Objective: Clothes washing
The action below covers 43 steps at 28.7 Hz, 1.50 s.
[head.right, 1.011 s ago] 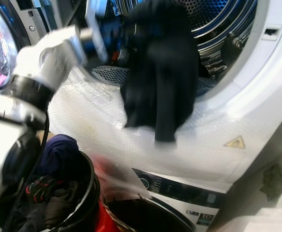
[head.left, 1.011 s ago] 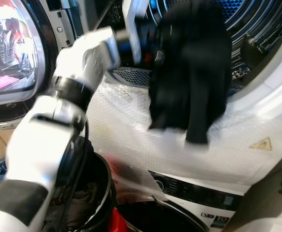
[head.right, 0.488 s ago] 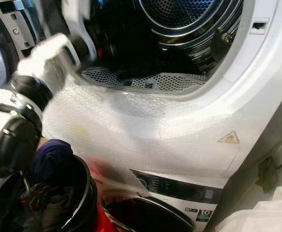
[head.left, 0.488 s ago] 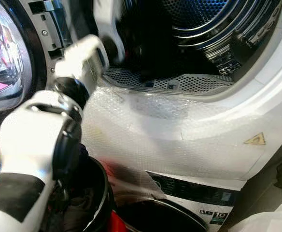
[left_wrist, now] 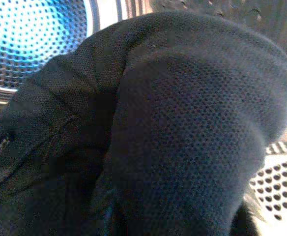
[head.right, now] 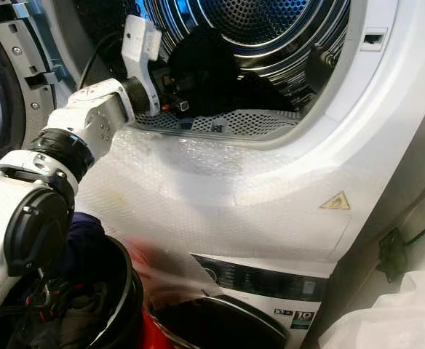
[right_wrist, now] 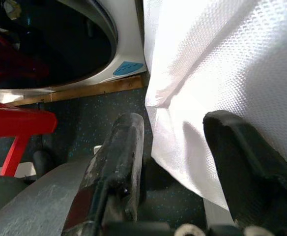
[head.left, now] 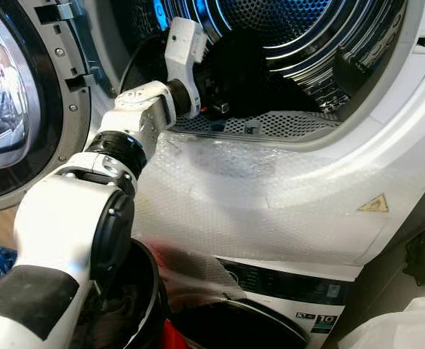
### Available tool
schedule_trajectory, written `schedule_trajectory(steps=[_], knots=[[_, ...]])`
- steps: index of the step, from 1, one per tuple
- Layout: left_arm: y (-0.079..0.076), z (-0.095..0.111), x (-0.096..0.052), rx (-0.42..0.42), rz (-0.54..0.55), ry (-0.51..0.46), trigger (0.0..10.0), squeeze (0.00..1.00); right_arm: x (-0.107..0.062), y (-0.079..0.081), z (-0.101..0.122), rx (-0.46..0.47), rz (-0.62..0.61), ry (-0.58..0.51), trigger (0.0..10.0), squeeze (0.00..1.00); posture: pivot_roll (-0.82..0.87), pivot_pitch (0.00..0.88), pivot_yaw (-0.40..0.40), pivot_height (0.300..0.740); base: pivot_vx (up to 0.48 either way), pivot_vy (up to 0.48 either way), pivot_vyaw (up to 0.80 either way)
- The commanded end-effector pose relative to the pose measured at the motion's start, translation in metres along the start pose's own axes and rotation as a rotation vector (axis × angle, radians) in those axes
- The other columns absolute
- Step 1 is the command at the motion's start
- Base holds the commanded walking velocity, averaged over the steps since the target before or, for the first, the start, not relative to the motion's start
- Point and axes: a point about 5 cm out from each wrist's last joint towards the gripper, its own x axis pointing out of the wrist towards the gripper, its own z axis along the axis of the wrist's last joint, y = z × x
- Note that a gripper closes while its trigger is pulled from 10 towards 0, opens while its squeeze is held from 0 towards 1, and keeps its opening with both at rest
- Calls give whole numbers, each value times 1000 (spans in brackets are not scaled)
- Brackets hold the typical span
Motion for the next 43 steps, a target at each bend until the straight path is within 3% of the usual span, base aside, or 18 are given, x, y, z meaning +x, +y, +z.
schedule_trajectory(steps=[1, 11, 19, 27, 30, 33, 36, 38, 43], knots=[[-2, -6, 0, 10, -23, 27, 10000, 1000, 0, 0, 1, 15, -10, -16, 10000, 0, -150, 0, 95, 740, 0, 0, 0], [8, -1, -7, 57, 27, 32, 10000, 1000, 1, 5, 2, 11, -5, -20, 10000, 0, -118, 0, 88, 740, 0, 0, 0], [21, 2, -16, 169, 145, 82, 10000, 1000, 6, 14, 13, 6, 23, -30, 10000, 0, -81, 0, 84, 740, 0, 0, 0], [19, -2, -17, 210, 87, 128, 10000, 1000, 9, 24, 19, 0, 40, -34, 10000, 0, -39, 0, 91, 740, 0, 0, 0], [12, -9, -13, 253, 15, 165, 10000, 1000, 9, 27, 18, -7, 44, -32, 10000, 0, -40, 0, 101, 740, 0, 0, 0], [2, -9, -7, 239, -59, 144, 10000, 1000, 9, 28, 17, -8, 46, -32, 10000, 0, -48, 0, 104, 740, 0, 0, 0], [-2, -2, -1, 282, -43, 113, 10000, 1000, 7, 28, 13, -7, 45, -28, 10000, 0, -53, 0, 108, 740, 0, 0, 0], [-2, 9, 2, 341, 4, 67, 10000, 1000, 5, 28, 9, -2, 42, -19, 10000, 0, -61, 0, 113, 740, 0, 0, 0], [1, 44, 0, 378, 36, -89, 10000, 1000, 5, 31, 8, 5, 42, -19, 10000, 0, -57, 0, 118, 740, 0, 0, 0]])
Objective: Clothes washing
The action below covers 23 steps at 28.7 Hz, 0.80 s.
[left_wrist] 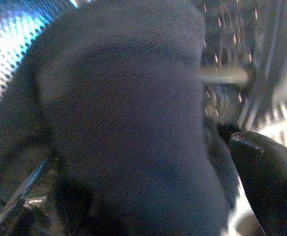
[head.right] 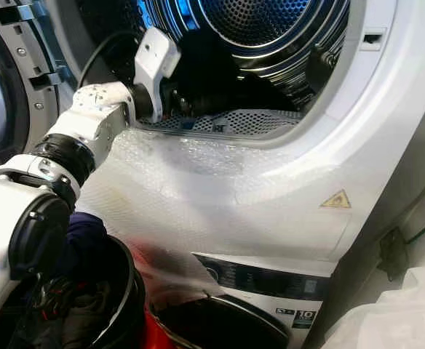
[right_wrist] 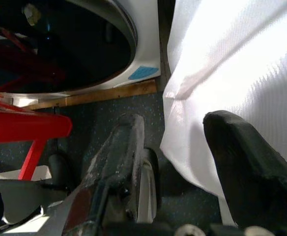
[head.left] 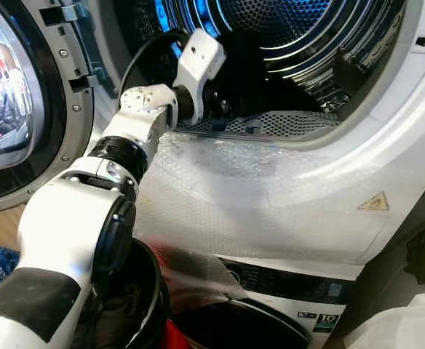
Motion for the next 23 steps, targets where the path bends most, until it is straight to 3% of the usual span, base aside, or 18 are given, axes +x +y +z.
schedule_trajectory(steps=[1, 4, 7, 9, 10, 11, 14, 18, 21, 22, 23], knots=[[10, 32, -1, 68, 25, -114, 10000, 1000, 0, 6, 0, 4, 8, -7, 10000, 0, -57, 0, 118, 740, 0, 0, 0], [15, 38, -7, 35, 34, -208, 10000, 1000, 1, 10, 2, 11, 10, -13, 10000, 0, -59, 0, 122, 740, 0, 0, 0], [16, 37, -9, 34, 39, -214, 10000, 1000, 1, 11, 3, 12, 12, -15, 10000, 0, -57, 0, 122, 740, 0, 0, 0], [13, 17, -11, 46, 0, -115, 10000, 1000, 2, 11, 4, 14, 11, -18, 10000, 0, -52, 0, 119, 740, 0, 0, 0], [13, 17, -11, 46, 0, -115, 10000, 1000, 2, 11, 4, 14, 11, -18, 10000, 0, -52, 0, 119, 740, 0, 0, 0], [2, -7, -16, 130, -162, 32, 10000, 1000, 1, 11, 3, 13, 12, -17, 10000, 0, -55, 1, 120, 740, 0, 0, 0], [1, -6, -18, 172, -212, 36, 10000, 1000, 1, 10, 3, 14, 11, -18, 10000, 0, -56, 4, 121, 740, 0, 0, 0], [15, 29, -18, 195, -57, -148, 10000, 1000, 1, 7, 2, 19, 1, -19, 10000, 0, -51, 5, 120, 740, 0, 0, 0], [14, 42, -19, 236, -91, -225, 10000, 1000, 1, 7, 2, 21, -3, -18, 10000, 0, -53, 0, 120, 740, 0, 0, 0], [11, 48, -19, 263, -136, -262, 10000, 255, 1, 7, 2, 25, -4, -19, 10000, 0, -53, 0, 119, 740, 0, 0, 0], [7, 53, -20, 287, -172, -299, 10000, 0, 1, 8, 3, 27, -4, -21, 10000, 0, -51, 0, 118, 740, 0, 0, 0]])
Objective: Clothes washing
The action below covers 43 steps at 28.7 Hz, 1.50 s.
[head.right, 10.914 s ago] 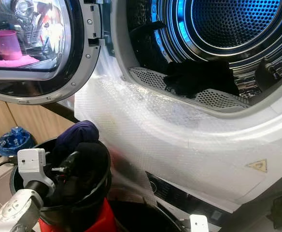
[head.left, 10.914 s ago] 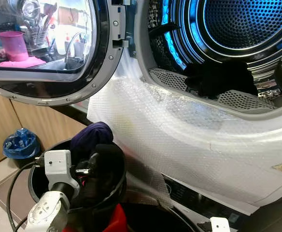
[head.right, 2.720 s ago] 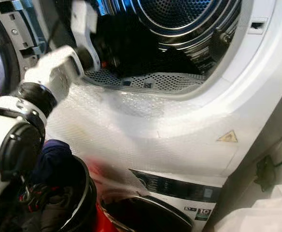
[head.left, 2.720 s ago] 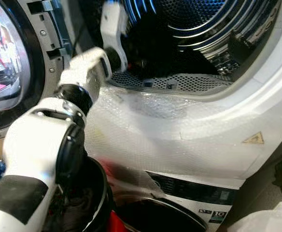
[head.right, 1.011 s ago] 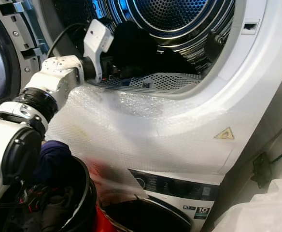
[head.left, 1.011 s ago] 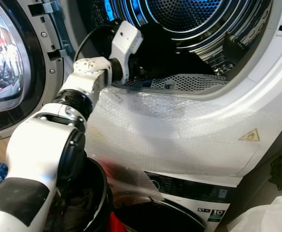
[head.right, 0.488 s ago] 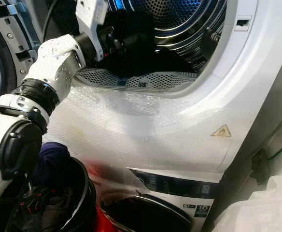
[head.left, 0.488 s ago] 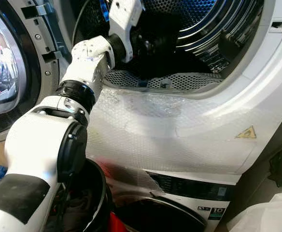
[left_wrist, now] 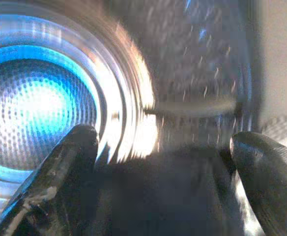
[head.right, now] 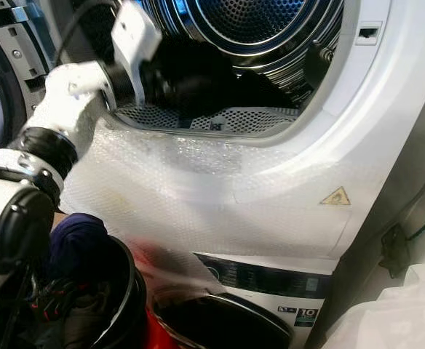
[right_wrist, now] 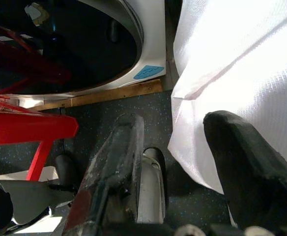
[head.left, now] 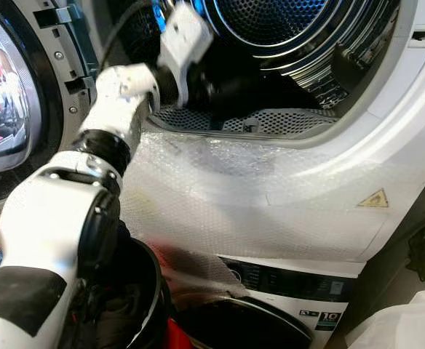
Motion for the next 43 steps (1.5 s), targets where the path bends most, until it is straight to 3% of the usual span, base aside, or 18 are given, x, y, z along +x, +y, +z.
schedule_trajectory(steps=[1, 5, 6, 9, 12, 15, 16, 19, 27, 32, 36, 43], knots=[[1, 21, 1, 81, -67, -111, 10000, 0, 0, 4, 1, 19, 1, -13, 10000, 0, -49, 0, 117, 740, 0, 0, 0], [0, 23, 1, 89, -73, -124, 10000, 0, 0, 4, 2, 19, 2, -14, 10000, 0, -50, 0, 117, 740, 0, 0, 0], [-8, 23, 1, 94, -90, -164, 10000, 0, 2, 6, 5, 20, 6, -21, 10000, 0, -42, 0, 116, 740, 0, 0, 0], [-17, 17, 1, 99, -73, -161, 10000, 0, 2, 7, 7, 19, 9, -23, 10000, 0, -42, 0, 121, 740, 0, 0, 0], [-30, -4, -3, 99, 55, -82, 10000, 0, 3, 8, 7, 26, 6, -25, 10000, 0, -44, 0, 129, 740, 0, 0, 0], [-48, -24, -8, 18, 170, -45, 10000, 0, 3, 8, 7, 31, 1, -24, 10000, 0, -41, 0, 132, 740, 0, 0, 0], [-48, -24, -8, 18, 170, -45, 10000, 0, 3, 8, 7, 31, 1, -24, 10000, 0, -41, 0, 132, 740, 0, 0, 0], [-65, -30, -13, -113, 331, -33, 10000, 0, 3, 10, 7, 32, 1, -21, 10000, 0, -33, 0, 136, 740, 0, 0, 0], [-87, -26, -30, -174, 478, 35, 10000, 0, 3, 8, 7, 33, -4, -21, 10000, 0, -21, 0, 132, 740, 0, 0, 0], [-100, -4, -36, -131, 544, 15, 10000, 0, 3, 8, 7, 30, -5, -25, 10000, 0, -25, 0, 136, 740, 0, 0, 0], [-108, -4, -51, -115, 660, 62, 10000, 0, 2, 6, 7, 33, -9, -26, 10000, 0, -24, 0, 133, 740, 0, 0, 0], [-108, 7, -58, -46, 695, 38, 10000, 0, 2, 6, 6, 28, -8, -24, 10000, 0, -16, 0, 129, 740, 0, 0, 0]])
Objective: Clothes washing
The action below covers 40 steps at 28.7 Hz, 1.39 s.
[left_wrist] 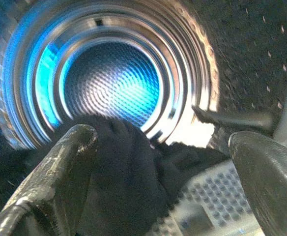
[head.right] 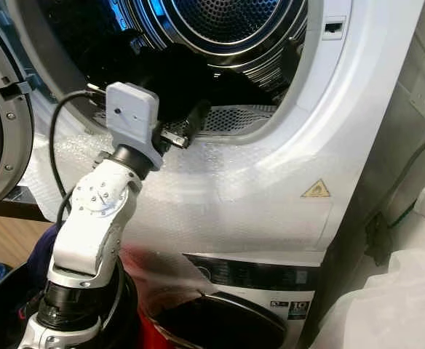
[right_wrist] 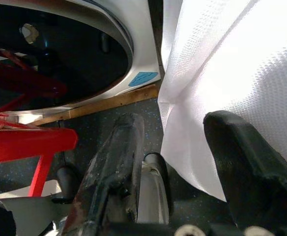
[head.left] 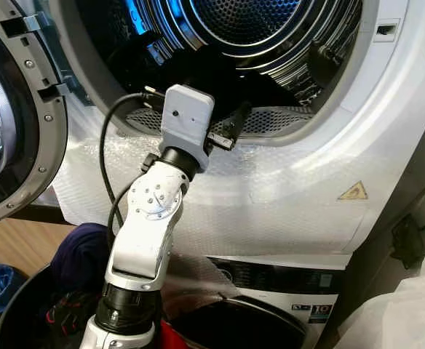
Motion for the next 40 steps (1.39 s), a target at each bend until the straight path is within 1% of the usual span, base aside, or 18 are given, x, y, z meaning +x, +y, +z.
schedule_trajectory(steps=[1, 2, 4, 5, 7, 13, 17, 20, 21, 23, 26, 27, 29, 32, 35, 37, 39, 40], knots=[[7, 3, -6, 37, 48, 7, 10000, 0, -1, 3, -3, 11, 2, 7, 10000, 0, -16, 0, 129, 740, 0, 0, 0], [14, -3, -16, 47, 107, 66, 10000, 0, -1, 2, -3, 9, 4, 7, 10000, 0, -17, 0, 126, 740, 0, 0, 0], [16, -6, -20, 50, 124, 94, 10000, 0, -1, 1, -3, 8, 3, 7, 10000, 0, -9, 0, 121, 740, 0, 0, 0], [21, -13, -23, 24, 152, 147, 10000, 0, -1, 1, -2, 2, 5, 8, 10000, 0, -2, 0, 115, 740, 0, 0, 0], [25, -19, -24, -8, 177, 187, 10000, 0, -1, 0, -2, -6, 7, 9, 10000, 0, 4, 0, 110, 740, 0, 0, 0], [20, -29, -26, -11, 92, 240, 10000, 0, 1, 0, 2, -18, 15, 4, 10000, 0, 12, 0, 103, 740, 0, 0, 0], [21, -32, -20, -79, 76, 264, 10000, 0, 3, 0, 6, -25, 18, -7, 10000, 0, 2, 0, 95, 740, 0, 0, 0], [28, -35, -5, -128, 35, 254, 10000, 0, 3, -1, 6, -26, 16, -9, 10000, 0, -3, 0, 93, 740, 0, 0, 0], [32, -36, 2, -174, 23, 245, 10000, 0, 3, -2, 6, -27, 15, -8, 10000, 0, -3, 0, 93, 740, 0, 0, 0], [39, -36, 8, -148, 27, 229, 10000, 0, 2, -2, 6, -27, 14, -8, 10000, 0, -13, 0, 90, 740, 0, 0, 0], [48, -35, 23, -166, -1, 204, 10000, 0, 2, -5, 5, -27, 9, -8, 10000, 0, -30, 0, 92, 740, 0, 0, 0], [57, -38, 35, -177, -14, 206, 10000, 0, 2, -6, 5, -27, 7, -10, 10000, 0, -37, 0, 90, 740, 0, 0, 0], [66, -40, 50, -184, -32, 207, 10000, 0, 2, -7, 6, -28, 3, -12, 10000, 0, -47, 0, 91, 740, 0, 0, 0], [76, -43, 65, -190, -55, 207, 10000, 0, 2, -9, 6, -30, -1, -13, 10000, 0, -51, 0, 90, 740, 0, 0, 0], [78, -47, 79, -211, -113, 231, 10000, 0, 2, -11, 6, -32, -5, -14, 10000, 0, -68, 0, 90, 740, 0, 0, 0], [74, -47, 87, -269, -152, 233, 10000, 0, 2, -13, 6, -35, -7, -14, 10000, 0, -73, 0, 91, 740, 0, 0, 0], [71, -46, 97, -321, -156, 231, 10000, 0, 1, -14, 6, -43, -8, -13, 10000, 0, -81, 0, 92, 740, 0, 0, 0], [71, -43, 102, -318, -137, 227, 10000, 0, 1, -15, 6, -46, -8, -14, 10000, 0, -94, 0, 94, 740, 0, 0, 0]])
